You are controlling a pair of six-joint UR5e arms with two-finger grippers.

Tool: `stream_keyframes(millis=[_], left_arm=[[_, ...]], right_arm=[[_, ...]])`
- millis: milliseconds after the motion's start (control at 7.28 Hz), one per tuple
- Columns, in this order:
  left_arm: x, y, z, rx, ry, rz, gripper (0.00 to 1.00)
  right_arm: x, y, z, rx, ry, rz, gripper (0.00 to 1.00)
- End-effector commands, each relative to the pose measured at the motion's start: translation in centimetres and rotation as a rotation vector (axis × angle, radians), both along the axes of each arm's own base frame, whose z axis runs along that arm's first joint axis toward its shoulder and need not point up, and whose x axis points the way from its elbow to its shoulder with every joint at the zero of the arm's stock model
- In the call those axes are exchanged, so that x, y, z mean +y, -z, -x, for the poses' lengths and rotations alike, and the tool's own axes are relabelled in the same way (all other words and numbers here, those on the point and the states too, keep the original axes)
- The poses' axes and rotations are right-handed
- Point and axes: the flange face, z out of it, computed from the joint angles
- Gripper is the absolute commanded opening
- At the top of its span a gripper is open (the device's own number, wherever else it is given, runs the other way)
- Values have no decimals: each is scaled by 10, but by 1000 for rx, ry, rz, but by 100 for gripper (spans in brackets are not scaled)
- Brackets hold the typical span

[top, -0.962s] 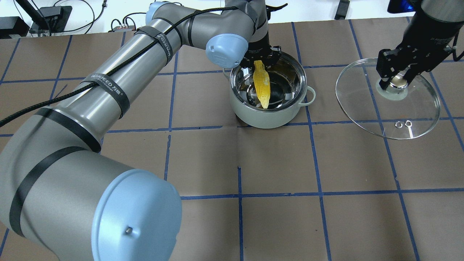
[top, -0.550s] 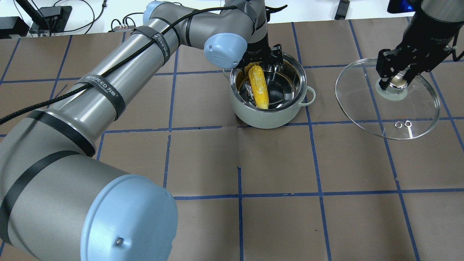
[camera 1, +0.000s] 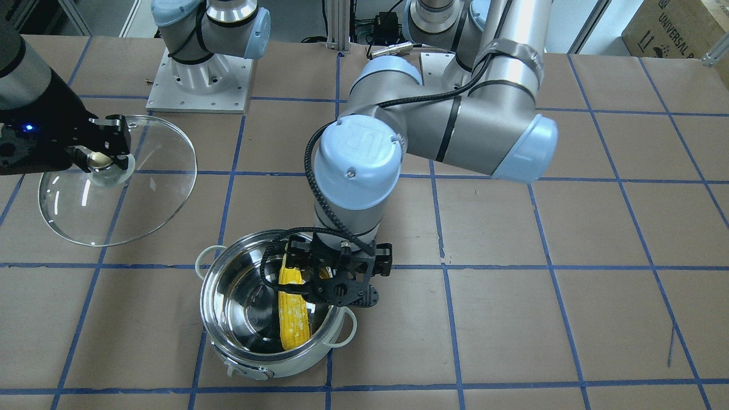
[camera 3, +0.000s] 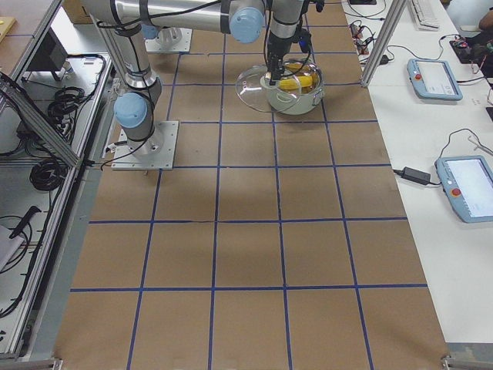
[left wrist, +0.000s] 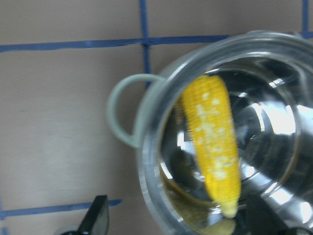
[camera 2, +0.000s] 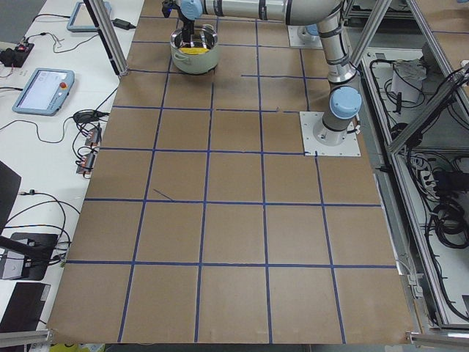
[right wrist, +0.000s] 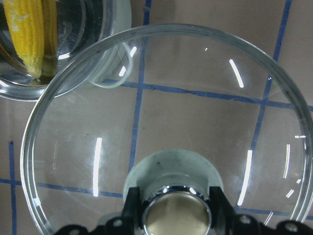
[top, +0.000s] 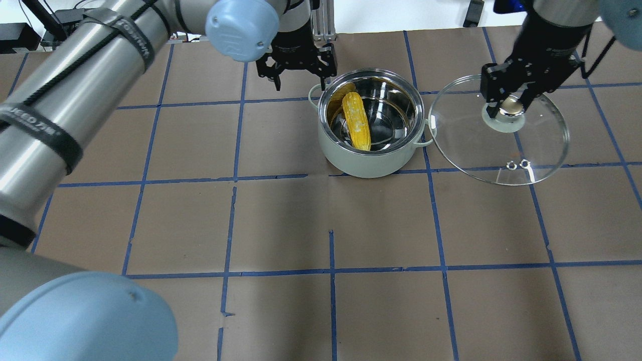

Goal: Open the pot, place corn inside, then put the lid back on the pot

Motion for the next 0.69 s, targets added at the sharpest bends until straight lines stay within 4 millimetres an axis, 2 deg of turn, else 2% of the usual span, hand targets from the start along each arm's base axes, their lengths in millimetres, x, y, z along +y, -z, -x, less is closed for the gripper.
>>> stream_keyframes(millis=[0, 137, 275, 412, 550], left_arm=[[44, -40, -97, -22, 20, 11, 100], [71, -58, -133, -19, -5, 25, 100], [92, -69, -149, -22, -5, 51, 100], [97, -81, -165, -23, -34, 64, 100], [102, -92, -165, -22, -36, 81, 100]], right_arm=[[-38, 25, -99, 6, -104, -7, 31], [-65, 38, -134, 3, -153, -7, 31], [-90, 49, -155, 2, -181, -3, 31], [-110, 59, -171, 2, -198, 2, 32], [-116, 67, -186, 9, -219, -7, 32]])
